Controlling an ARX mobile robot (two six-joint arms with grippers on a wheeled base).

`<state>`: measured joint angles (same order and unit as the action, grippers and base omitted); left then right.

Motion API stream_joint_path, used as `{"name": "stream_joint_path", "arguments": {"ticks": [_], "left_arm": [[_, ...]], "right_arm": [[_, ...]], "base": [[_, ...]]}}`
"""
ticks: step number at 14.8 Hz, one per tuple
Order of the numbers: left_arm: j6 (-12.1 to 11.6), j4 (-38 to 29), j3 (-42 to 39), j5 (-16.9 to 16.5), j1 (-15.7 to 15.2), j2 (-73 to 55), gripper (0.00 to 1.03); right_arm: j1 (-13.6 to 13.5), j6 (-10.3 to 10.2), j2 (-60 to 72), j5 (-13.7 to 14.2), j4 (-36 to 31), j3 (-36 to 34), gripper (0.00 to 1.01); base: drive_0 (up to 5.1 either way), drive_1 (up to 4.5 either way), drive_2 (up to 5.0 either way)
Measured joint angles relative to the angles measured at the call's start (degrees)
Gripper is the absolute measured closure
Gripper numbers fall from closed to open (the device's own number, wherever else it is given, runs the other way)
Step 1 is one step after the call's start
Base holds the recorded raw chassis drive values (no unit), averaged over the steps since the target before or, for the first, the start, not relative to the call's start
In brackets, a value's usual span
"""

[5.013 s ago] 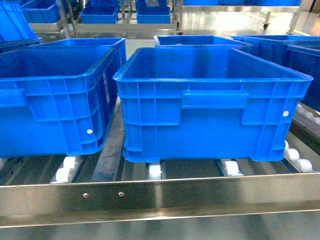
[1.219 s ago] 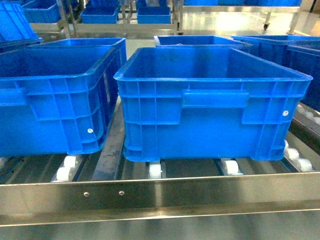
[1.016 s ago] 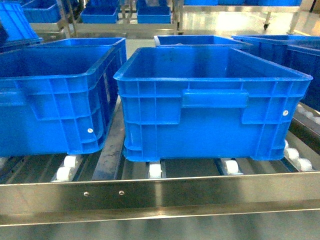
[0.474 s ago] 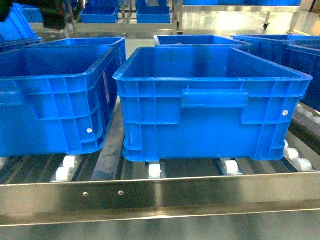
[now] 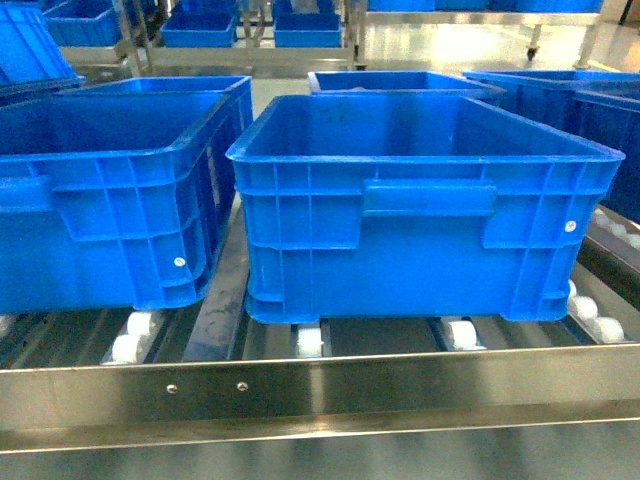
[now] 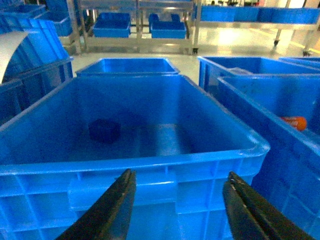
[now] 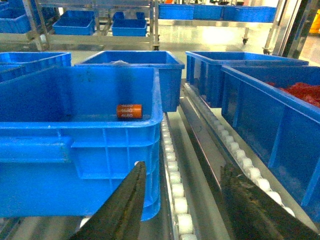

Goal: Sort blue parts and orange caps into right shelf containers

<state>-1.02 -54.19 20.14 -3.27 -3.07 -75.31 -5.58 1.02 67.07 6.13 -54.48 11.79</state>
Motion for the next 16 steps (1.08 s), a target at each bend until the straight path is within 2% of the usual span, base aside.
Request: {"name": "stream_joint_path", "arguments": {"ticks": [2,3,4,5,6,7,8,9,16], "left_arm": [[0.68,-0.15,-4.42,3.28,2.54,5.66,0.74],[0.68,0.87,-7.19,3.06,3.3,7.74,0.88],[0.7,1.77,-9.05,3.15,3.28,10.27,1.01],[0.87,2.51,-10.45,3.34,3.13,13.33,1.01],[0.87,5.27,-13.14,3.3,3.04,18.6,1.01],[0.87,6.27,-17.88,3.32,3.04,23.43,1.01],[0.87,13.97,-19.08,3.3,3.04,33.77,1.01],[0.87,16.85,-19.32,3.3,3.04,36.35,1.01],[0.87,20.5,-19.32,3.3,3.04,40.96,1.01]], "right_arm": [[0.83,-0.17,-5.53,-1.68,2.19,-3.06,0.76],[1.25,-0.17,-8.09,-2.1,3.65,-4.33,0.89],[4.66,-0.11,-9.33,-5.33,1.11,-6.43,1.0],[5.95,-0.42,-10.45,-5.51,2.43,-8.09,0.99],[5.62,-0.44,-16.85,-6.12,7.34,-9.9,0.99],[5.6,-0.44,-26.32,-6.12,15.61,-11.02,0.99],[5.6,-0.57,-35.12,-6.12,23.17,-11.06,0.99],[5.6,-0.57,-37.75,-6.12,25.64,-11.06,0.99],[5.6,-0.57,-41.13,-6.12,28.7,-11.06,0.99]], "base": [[0.0,0.0,0.0],[0.0,0.0,0.0],[0.0,0.0,0.0],[0.0,0.0,0.0],[0.0,0.0,0.0],[0.0,0.0,0.0],[0.0,0.0,0.0],[0.0,0.0,0.0],[0.0,0.0,0.0]]}}
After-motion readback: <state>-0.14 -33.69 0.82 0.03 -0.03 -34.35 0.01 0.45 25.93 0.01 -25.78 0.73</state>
